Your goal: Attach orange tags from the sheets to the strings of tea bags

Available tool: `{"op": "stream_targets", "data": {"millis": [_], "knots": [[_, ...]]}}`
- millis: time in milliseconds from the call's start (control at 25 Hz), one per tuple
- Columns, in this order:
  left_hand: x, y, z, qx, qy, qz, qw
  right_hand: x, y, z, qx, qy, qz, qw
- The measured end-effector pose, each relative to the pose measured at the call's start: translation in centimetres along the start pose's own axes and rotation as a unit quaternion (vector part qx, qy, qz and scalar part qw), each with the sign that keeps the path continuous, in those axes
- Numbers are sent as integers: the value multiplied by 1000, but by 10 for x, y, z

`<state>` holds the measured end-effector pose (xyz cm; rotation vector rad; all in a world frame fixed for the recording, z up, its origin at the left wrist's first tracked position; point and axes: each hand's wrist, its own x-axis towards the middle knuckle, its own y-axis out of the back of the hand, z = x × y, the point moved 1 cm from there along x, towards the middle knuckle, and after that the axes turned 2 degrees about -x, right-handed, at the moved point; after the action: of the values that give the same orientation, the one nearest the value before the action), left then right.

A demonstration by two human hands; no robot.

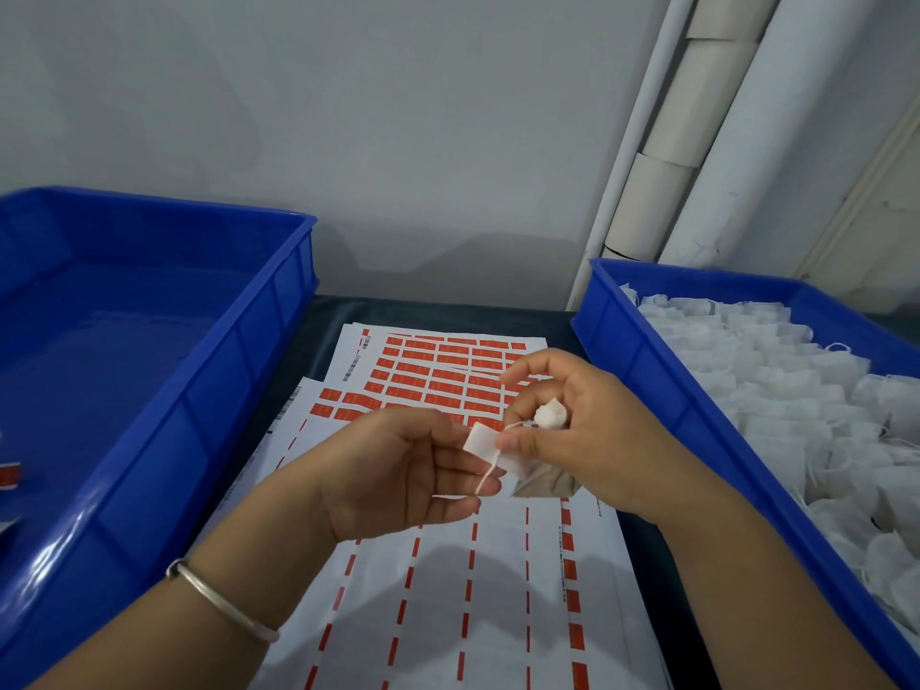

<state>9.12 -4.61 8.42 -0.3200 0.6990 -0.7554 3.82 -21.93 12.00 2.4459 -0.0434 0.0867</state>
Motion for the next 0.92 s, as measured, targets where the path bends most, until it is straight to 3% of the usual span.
{"op": "stream_targets", "data": {"millis": [360, 560, 920], "knots": [[1, 0, -11, -14, 21, -86, 996, -2, -2, -1, 67, 18, 38, 997], [3, -2, -11, -76, 42, -79, 993, -3, -2, -3, 75, 17, 51, 996], [3, -3, -11, -57, 56, -83, 993, 0, 3, -2, 96, 10, -55, 994]]}}
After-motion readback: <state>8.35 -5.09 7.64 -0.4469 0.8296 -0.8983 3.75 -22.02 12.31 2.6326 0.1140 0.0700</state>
